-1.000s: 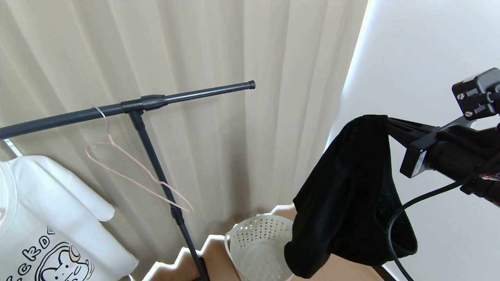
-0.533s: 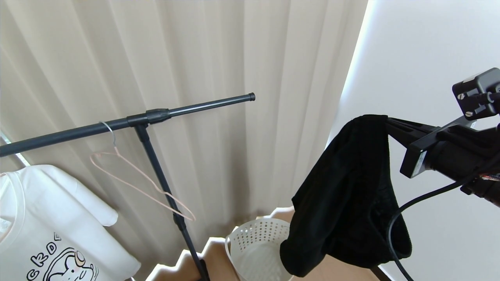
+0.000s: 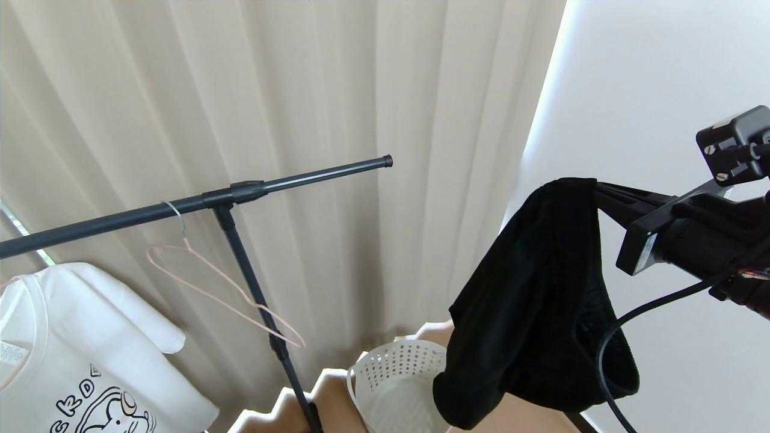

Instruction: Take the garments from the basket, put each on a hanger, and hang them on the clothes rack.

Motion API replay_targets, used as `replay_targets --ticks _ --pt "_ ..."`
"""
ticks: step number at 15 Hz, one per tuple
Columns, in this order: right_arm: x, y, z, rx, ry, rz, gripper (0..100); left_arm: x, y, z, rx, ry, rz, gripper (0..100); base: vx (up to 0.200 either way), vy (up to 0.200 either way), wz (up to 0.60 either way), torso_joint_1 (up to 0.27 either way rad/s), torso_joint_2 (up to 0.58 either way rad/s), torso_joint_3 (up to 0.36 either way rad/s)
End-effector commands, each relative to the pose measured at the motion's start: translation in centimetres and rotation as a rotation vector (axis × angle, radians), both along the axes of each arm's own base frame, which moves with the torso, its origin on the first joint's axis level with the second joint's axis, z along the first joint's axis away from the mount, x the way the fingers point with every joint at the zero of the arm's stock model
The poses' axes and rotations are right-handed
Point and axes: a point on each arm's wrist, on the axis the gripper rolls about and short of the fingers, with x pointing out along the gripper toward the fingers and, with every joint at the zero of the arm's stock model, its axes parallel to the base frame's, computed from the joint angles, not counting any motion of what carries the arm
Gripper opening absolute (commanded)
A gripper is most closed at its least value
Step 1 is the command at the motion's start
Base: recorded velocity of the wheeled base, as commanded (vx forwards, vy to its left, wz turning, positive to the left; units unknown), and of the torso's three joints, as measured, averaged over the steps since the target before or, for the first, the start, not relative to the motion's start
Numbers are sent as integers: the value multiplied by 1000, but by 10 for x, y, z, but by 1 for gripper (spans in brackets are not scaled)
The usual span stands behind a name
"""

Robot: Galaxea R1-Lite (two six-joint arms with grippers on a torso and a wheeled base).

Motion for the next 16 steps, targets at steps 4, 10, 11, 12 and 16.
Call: replay_targets --ticks 4,10,11,12,16 --pt "2 -6 -2 -4 4 12 0 0 0 0 0 0 0 100 0 0 600 2 -2 0" --pt "2 -6 -1 -3 3 12 0 0 0 0 0 0 0 100 -100 0 300 8 2 -1" --pt "2 -6 -1 -3 3 13 0 0 0 0 0 0 -1 100 -200 0 0 -2 -2 2" --pt "2 -6 -1 -3 3 13 0 0 0 0 0 0 0 100 -200 0 0 -7 2 2" --pt "2 -6 -1 -3 3 13 0 0 0 0 0 0 -1 100 -200 0 0 4 5 0"
